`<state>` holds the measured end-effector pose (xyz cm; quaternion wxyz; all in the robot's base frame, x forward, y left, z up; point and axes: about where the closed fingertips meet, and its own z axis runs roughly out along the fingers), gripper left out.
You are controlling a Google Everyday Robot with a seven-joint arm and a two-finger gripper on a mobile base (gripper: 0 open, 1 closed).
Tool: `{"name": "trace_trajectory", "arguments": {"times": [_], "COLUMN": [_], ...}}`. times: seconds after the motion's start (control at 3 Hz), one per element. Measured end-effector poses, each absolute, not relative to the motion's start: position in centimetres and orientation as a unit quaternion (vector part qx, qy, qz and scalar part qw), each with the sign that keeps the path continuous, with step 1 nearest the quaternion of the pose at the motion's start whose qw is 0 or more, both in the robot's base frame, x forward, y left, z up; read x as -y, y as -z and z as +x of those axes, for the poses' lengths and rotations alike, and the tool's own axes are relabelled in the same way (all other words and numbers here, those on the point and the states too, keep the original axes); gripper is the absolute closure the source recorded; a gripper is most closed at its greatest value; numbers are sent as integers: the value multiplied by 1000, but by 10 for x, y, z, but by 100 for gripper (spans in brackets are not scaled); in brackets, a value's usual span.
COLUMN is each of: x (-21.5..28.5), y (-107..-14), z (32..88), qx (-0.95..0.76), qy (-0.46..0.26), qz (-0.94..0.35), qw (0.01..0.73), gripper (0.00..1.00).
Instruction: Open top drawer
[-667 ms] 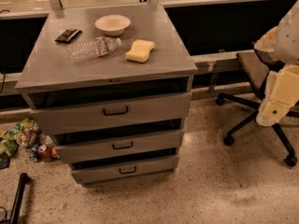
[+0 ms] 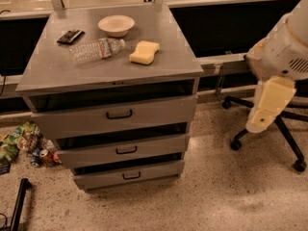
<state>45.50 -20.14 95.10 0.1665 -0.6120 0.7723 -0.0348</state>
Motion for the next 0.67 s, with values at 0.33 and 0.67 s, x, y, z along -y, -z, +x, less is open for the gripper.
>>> {"name": "trace_trajectory", "arguments": {"times": [0.33, 0.67], "x": [165, 132], "y": [-893, -868], "z": [475, 488], "qx": [-750, -727], "qy": [14, -16], "qz": [-638, -657], "qw": [173, 200], "gripper": [0, 0]}}
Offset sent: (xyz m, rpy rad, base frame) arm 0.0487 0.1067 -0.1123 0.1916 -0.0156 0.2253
